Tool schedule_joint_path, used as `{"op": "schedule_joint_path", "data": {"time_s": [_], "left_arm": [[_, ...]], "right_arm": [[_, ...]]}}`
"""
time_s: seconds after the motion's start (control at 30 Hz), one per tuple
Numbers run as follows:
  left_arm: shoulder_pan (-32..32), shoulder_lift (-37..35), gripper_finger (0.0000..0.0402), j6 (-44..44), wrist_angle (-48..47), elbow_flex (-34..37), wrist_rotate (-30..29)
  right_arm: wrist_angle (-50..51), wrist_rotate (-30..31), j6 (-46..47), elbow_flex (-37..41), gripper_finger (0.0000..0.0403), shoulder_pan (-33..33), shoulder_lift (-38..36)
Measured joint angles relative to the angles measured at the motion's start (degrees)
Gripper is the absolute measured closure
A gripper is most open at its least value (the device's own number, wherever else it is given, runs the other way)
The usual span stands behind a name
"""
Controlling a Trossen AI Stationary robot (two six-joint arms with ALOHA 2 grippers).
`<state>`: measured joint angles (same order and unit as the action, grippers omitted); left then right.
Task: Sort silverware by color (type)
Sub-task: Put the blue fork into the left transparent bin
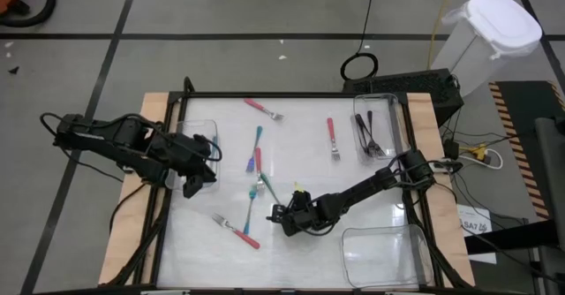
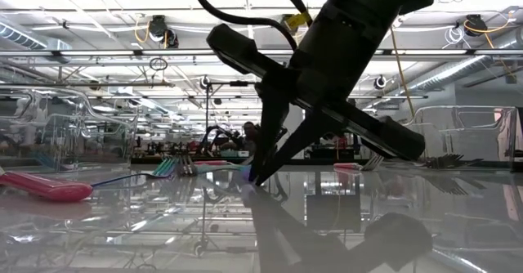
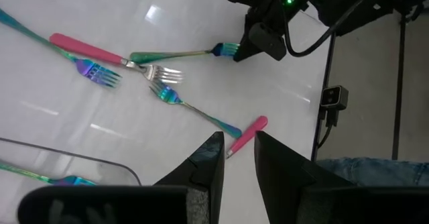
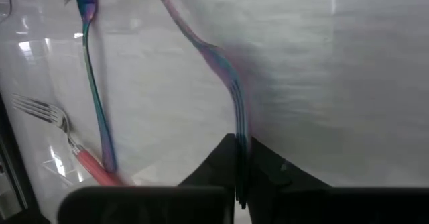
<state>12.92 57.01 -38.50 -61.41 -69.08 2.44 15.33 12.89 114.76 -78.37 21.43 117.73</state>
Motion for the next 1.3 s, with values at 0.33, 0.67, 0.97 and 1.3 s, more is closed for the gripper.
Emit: {"op": "schedule_joint_path", "data": {"time_s": [0.33,0.67,0.97,1.3], "left_arm": [[1.2,0.0,0.0316,-1.1,0.0,0.0,-1.0],[1.6,0.0,0.0316,-1.0,0.0,0.0,-1.2],[1.6,0.0,0.0316,0.1,1.1,0.0,-3.1],[1.5,0.0,0.0316,-1.0,2.0,0.0,-6.4]], "right_arm": [[-0.7,0.9,-1.8,0.0,0.0399,0.0,0.0],[-4.9,2.5,-6.9,-0.2,0.0401,0.2,-1.9],[-3.5,3.7,-16.8,-1.5,0.0402,0.1,-7.6],[2.1,5.1,-25.1,-1.6,0.0402,-1.6,-15.0]]}}
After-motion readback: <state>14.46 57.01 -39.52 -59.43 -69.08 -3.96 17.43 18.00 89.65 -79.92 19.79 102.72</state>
